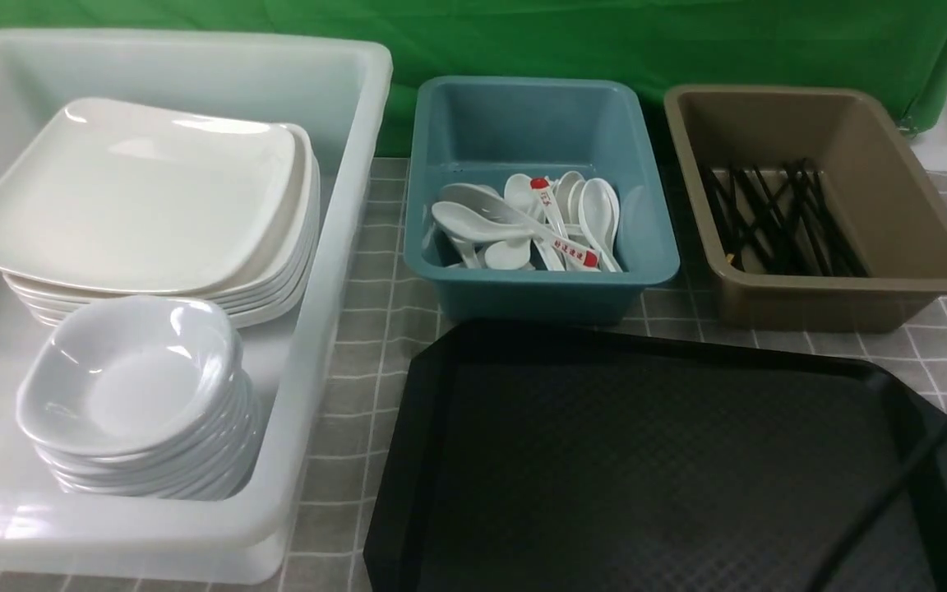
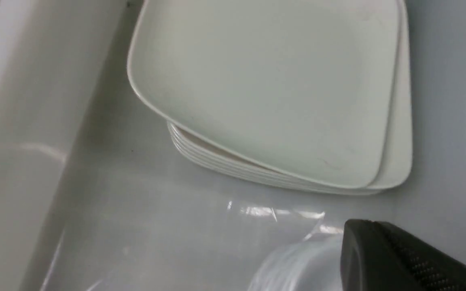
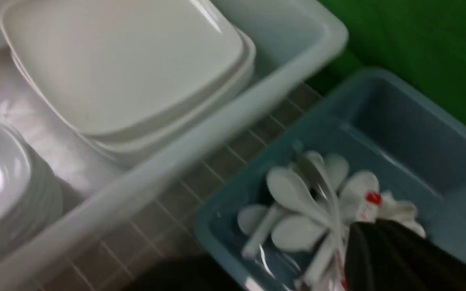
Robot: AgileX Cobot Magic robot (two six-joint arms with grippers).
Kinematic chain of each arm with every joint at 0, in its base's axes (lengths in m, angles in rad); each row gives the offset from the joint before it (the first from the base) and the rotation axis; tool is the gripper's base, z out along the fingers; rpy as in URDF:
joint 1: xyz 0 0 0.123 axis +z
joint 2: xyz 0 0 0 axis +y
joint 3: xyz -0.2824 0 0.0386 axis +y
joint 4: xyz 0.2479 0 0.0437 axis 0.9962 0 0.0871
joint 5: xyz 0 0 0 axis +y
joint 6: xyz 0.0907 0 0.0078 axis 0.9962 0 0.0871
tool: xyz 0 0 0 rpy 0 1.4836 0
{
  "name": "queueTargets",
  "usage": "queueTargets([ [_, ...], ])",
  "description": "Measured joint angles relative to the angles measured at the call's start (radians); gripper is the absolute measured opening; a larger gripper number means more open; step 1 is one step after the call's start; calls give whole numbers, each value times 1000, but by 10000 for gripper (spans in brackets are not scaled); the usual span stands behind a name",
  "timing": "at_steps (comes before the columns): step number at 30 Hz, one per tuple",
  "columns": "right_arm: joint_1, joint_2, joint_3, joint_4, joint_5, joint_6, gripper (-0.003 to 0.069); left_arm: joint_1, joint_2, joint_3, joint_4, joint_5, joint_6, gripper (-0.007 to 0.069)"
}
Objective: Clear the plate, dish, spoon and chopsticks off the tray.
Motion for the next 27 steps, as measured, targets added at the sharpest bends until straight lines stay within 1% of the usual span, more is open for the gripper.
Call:
queueTargets([
  [2,-36,-49,66,-5,0,11,28,26,133,-95,7,16,-10,2],
  [3,-39,-54,66,-5,0,14,28,28,143,-101,9,17,-11,2],
  [6,-60,-147,239,-8,0,15,28,37,316,-180,51,7,-11,2],
  [10,-61,-237,400,-8,1,-34,27,37,438,-220,93,-17,-11,2],
  [13,-61,-302,497,-7,-2,-65,27,37,512,-255,153,-46,-20,2],
  [14,-61,-302,502,-7,-2,-65,27,37,516,-257,158,-49,-22,2],
  [15,-61,-328,530,-7,-4,-74,27,37,537,-265,205,-81,-41,2],
  [19,-61,-368,560,-7,-19,-88,27,37,553,-271,297,-181,-70,2],
  [27,-61,-384,567,-7,-60,-104,29,37,601,-277,346,-243,-75,2],
])
